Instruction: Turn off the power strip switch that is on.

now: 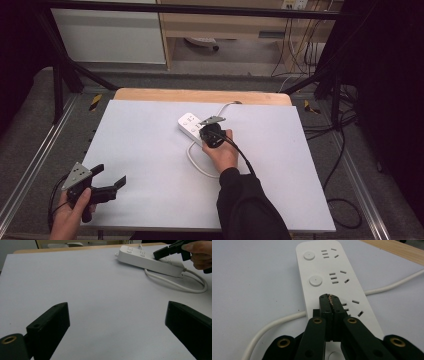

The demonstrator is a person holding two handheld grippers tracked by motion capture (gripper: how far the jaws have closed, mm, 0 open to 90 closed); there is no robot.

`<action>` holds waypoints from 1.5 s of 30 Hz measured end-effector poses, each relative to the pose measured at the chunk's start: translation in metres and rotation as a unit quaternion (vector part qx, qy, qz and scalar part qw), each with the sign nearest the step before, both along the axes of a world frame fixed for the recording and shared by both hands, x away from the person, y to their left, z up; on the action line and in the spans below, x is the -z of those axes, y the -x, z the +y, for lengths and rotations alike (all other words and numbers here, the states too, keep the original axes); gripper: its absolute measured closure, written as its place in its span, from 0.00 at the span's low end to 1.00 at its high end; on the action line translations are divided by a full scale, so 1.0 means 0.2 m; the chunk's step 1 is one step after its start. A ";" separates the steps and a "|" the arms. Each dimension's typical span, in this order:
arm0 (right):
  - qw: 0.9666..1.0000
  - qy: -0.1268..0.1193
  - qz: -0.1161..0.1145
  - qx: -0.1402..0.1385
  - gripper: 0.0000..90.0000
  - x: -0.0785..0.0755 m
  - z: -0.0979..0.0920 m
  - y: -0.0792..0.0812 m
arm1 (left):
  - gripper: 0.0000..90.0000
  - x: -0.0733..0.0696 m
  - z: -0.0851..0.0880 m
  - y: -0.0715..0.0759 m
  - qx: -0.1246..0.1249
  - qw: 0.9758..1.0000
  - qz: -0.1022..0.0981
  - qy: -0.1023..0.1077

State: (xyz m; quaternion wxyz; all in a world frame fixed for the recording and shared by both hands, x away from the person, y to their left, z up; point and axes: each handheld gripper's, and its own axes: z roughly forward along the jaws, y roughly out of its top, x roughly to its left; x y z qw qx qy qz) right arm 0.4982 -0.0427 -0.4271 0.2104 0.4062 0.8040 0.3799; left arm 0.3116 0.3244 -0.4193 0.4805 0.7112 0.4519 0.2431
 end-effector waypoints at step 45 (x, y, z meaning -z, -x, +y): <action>0.998 -0.067 0.000 0.007 1.00 -0.08 -0.07 0.00 | 0.06 0.00 0.01 -0.01 0.000 1.000 0.002 -0.001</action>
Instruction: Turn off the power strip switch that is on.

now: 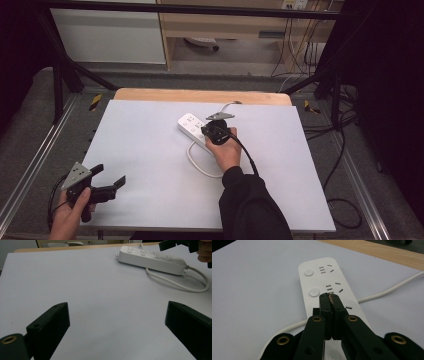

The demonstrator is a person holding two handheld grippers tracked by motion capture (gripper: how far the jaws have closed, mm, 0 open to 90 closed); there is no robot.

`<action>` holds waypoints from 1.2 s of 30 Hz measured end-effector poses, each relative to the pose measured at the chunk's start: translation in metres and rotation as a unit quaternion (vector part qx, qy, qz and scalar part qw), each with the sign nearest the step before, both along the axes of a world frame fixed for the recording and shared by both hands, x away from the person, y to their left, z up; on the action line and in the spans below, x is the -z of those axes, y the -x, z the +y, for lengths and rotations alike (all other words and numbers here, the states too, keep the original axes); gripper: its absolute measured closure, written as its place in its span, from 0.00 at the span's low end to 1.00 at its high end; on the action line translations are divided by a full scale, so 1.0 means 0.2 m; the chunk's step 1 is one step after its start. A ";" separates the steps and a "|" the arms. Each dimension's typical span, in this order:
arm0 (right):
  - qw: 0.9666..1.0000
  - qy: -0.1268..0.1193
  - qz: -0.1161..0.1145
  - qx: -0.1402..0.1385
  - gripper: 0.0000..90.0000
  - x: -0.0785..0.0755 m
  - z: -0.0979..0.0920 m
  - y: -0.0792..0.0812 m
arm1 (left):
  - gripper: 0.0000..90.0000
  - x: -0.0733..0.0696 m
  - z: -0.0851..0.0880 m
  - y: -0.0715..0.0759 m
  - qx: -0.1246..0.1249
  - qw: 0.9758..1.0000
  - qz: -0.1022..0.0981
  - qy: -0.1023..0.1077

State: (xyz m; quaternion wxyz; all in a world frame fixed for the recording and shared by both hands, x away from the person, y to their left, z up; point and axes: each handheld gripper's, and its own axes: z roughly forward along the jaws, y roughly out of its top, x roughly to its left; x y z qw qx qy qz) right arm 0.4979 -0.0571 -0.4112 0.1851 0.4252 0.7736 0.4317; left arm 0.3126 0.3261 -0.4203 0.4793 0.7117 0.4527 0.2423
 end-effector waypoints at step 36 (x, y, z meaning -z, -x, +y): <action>0.999 -0.020 -0.031 -0.002 0.10 -0.15 -0.15 0.03 | 0.06 0.01 0.00 0.00 -0.002 1.000 0.005 -0.002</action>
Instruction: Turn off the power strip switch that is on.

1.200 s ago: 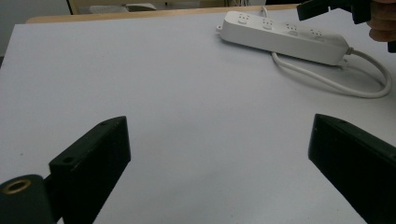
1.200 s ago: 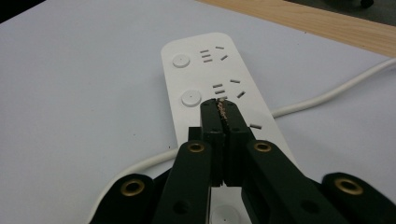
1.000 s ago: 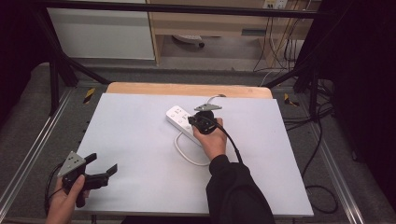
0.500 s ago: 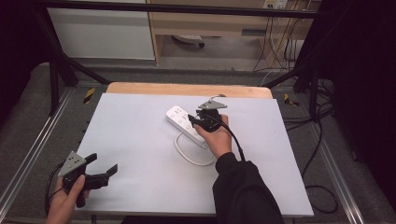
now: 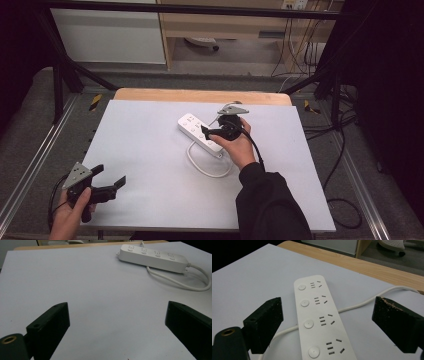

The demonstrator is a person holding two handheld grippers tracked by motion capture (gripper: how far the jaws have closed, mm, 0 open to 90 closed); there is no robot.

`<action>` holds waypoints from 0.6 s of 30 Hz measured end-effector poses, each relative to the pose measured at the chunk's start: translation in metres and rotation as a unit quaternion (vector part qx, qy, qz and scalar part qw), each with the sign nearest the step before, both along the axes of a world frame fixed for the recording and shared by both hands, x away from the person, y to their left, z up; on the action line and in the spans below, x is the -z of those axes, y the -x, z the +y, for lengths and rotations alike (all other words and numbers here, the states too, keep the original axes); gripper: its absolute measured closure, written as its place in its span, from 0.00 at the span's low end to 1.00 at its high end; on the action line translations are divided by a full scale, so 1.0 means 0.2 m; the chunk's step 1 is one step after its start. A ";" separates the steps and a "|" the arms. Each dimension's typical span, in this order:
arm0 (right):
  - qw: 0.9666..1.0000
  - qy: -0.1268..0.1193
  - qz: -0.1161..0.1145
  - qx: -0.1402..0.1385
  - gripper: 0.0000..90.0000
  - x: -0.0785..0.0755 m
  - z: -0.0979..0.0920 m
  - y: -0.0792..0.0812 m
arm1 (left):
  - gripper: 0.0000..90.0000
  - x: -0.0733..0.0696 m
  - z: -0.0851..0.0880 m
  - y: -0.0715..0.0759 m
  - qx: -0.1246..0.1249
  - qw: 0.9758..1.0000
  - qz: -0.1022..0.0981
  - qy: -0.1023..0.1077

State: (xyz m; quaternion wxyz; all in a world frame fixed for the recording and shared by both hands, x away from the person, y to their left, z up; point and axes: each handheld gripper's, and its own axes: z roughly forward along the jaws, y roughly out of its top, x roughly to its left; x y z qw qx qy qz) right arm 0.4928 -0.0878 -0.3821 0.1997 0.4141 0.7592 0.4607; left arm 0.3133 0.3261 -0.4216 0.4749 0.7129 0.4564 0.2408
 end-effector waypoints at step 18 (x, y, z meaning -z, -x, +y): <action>1.000 -0.015 -0.010 0.006 0.07 -0.12 -0.13 0.08 | 0.06 0.00 0.00 0.00 -0.001 1.000 0.001 0.000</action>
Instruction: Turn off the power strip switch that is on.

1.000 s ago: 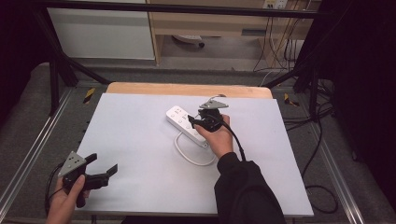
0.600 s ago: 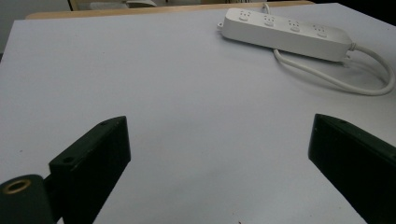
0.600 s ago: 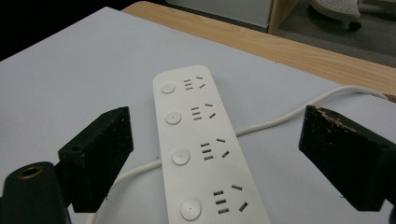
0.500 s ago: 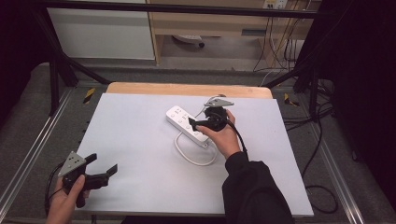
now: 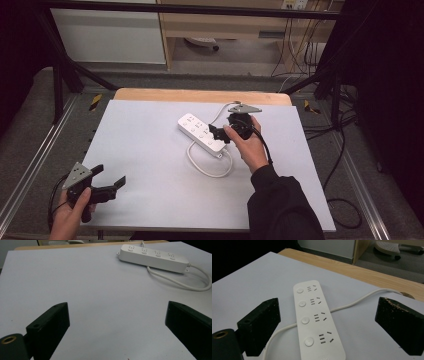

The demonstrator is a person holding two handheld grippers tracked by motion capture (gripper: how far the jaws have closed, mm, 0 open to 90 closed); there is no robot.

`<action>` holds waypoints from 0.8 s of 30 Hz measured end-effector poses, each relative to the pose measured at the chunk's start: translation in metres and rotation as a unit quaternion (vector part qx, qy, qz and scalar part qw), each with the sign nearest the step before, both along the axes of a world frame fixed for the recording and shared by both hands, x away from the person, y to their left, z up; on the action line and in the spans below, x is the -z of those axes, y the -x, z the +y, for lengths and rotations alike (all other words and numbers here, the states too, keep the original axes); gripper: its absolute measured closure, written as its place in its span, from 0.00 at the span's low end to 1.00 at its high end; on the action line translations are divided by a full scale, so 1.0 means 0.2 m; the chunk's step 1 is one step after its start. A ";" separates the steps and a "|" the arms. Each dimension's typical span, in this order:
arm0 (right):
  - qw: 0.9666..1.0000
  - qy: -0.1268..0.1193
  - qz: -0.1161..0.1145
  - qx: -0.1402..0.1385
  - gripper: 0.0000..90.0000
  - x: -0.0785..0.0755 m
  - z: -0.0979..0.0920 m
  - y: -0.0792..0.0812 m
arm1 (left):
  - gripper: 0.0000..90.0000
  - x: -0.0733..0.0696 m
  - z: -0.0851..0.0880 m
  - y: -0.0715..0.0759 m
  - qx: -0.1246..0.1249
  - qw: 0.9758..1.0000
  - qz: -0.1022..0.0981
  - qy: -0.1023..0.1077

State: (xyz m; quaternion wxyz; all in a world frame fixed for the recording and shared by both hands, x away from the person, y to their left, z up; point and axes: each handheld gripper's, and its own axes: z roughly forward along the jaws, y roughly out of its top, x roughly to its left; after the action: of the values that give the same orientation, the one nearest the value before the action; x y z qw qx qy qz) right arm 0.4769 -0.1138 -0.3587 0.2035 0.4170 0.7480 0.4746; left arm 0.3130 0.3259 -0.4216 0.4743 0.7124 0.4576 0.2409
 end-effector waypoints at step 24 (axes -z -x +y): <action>0.999 -0.013 -0.032 0.041 0.06 -0.05 -0.42 0.18 | 0.06 0.00 0.00 0.00 -0.002 1.000 0.002 -0.004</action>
State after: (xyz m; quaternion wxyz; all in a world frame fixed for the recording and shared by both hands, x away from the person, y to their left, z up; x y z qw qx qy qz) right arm 0.4418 -0.1970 -0.3495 0.2412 0.4349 0.7173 0.4881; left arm 0.3128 0.3255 -0.4222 0.4700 0.7141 0.4588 0.2422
